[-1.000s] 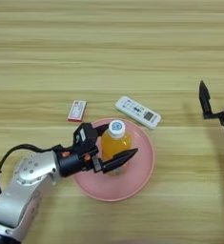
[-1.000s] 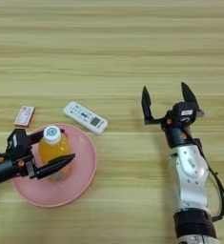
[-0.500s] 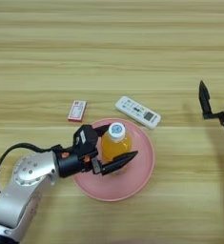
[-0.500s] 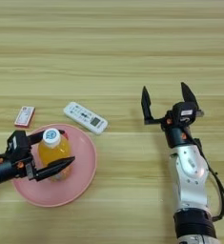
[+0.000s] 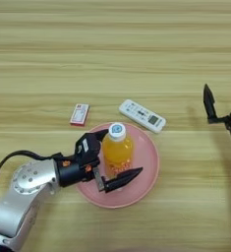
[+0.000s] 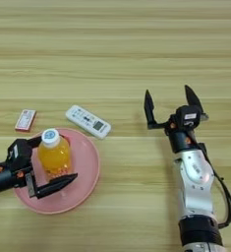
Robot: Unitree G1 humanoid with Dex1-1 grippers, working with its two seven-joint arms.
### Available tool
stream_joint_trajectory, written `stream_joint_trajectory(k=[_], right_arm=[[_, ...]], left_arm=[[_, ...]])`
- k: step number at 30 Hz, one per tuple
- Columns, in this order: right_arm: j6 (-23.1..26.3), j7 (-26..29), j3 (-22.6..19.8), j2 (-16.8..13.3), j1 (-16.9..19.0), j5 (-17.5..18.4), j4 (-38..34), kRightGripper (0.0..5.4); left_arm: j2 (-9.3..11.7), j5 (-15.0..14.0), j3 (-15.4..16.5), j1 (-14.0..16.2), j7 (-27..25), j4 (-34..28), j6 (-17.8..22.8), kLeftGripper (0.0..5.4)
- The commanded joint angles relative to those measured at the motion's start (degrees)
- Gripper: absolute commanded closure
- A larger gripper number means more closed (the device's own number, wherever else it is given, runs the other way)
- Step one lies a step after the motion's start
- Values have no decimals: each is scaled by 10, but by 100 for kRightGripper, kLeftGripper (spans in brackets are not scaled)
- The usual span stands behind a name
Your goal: Move the objects on the table
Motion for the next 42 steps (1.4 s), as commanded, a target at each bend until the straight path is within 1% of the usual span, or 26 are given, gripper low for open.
stream_joint_trajectory(k=[1,6,9,13,15,20,26,30,32,35,38,42], right_arm=[[5,2,3,1,-4,-2,4,0],[7,2,6,2,-5,-2,5,0],[8,5,6,1,-5,0,6,0],[9,8,6,1,-6,4,8,0],[10,9,6,1,-6,5,9,0],[10,13,5,1,-8,6,12,0],[9,14,5,1,-8,5,12,0],[7,14,5,0,-8,5,13,0],[7,15,5,0,-7,5,13,0],[6,15,4,1,-6,6,12,0],[5,15,4,0,-6,7,11,0],[6,16,4,0,-5,8,9,0]], left_arm=[[-2,-8,18,-9,5,-2,-4,1],[-10,-21,36,-16,12,-9,-4,1],[-21,-52,53,-22,13,-16,5,1],[-28,-66,62,-27,15,-19,1,1],[-32,-80,68,-27,10,-23,5,1],[-36,-109,80,-31,2,-25,7,1],[-34,-131,88,-25,-6,-51,12,1],[-38,-147,107,-29,1,-56,9,1],[-40,-161,118,-32,6,-58,11,1],[-44,-169,135,-40,22,-63,12,1],[-47,-183,157,-48,40,-69,13,1],[-57,-188,184,-67,86,-59,17,1]])
